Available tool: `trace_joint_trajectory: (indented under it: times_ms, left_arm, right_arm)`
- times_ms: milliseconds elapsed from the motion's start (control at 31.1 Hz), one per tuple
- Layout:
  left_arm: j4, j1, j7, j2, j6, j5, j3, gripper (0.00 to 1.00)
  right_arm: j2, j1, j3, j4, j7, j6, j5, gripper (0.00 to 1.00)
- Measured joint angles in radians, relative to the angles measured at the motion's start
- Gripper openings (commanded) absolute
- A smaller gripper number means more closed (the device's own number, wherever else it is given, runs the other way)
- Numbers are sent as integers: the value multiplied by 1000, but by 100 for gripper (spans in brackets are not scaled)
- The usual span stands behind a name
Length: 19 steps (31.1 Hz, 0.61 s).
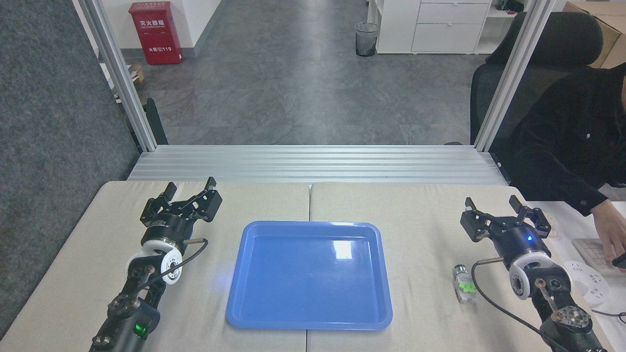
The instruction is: Pick up switch part and place in tray
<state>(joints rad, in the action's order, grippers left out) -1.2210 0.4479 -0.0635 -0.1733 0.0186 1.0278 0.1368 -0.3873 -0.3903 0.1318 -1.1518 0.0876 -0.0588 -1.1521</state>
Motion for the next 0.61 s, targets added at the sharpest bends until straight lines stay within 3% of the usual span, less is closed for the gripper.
trace_joint_trajectory:
  times_ms: [610]
  left_arm:
    - [0,0,0,0,0,0,0,100]
  right_arm:
    - [3,2,0,0,0,0,0,100]
